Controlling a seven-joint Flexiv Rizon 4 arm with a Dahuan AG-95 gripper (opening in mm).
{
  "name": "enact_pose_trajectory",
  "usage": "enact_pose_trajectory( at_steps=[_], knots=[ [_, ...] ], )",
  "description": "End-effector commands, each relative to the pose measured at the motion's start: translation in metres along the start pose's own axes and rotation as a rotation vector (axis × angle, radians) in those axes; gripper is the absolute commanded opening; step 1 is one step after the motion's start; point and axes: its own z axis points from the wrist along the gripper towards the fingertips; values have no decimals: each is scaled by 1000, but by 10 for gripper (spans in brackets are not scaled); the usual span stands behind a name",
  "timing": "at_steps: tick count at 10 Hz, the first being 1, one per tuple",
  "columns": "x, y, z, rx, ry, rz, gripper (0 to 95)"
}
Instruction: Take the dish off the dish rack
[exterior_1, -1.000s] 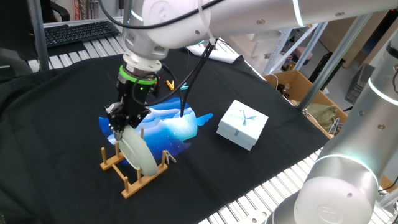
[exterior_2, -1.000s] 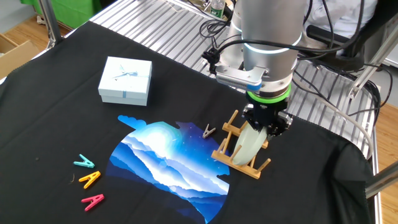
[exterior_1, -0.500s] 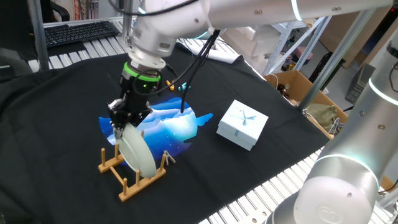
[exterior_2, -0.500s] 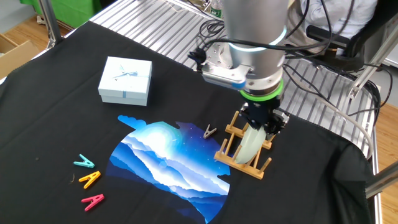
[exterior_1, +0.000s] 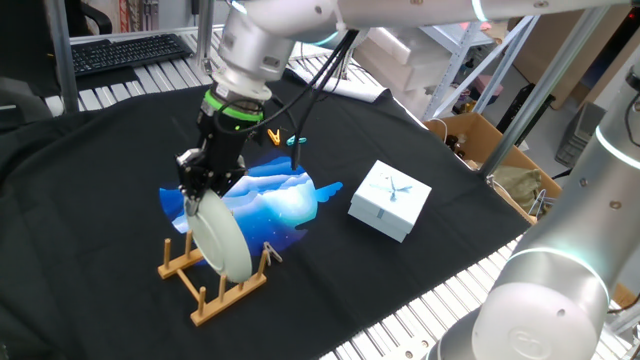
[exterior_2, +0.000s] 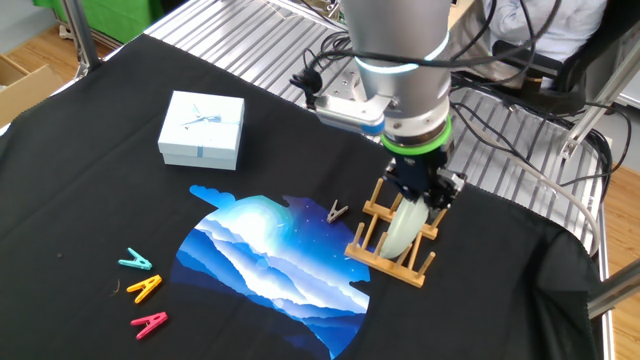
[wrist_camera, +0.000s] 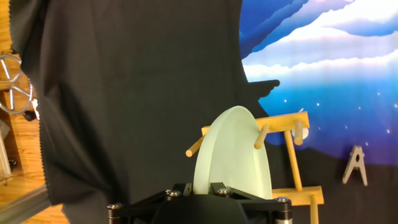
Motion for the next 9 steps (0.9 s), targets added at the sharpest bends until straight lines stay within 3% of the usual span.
enact_pose_trajectory(
  at_steps=[1, 6, 9],
  knots=[
    [0, 1, -6, -20, 8, 20, 0],
    [4, 4, -27, -57, 24, 62, 0],
    [8, 13, -40, -51, 26, 82, 0]
  ],
)
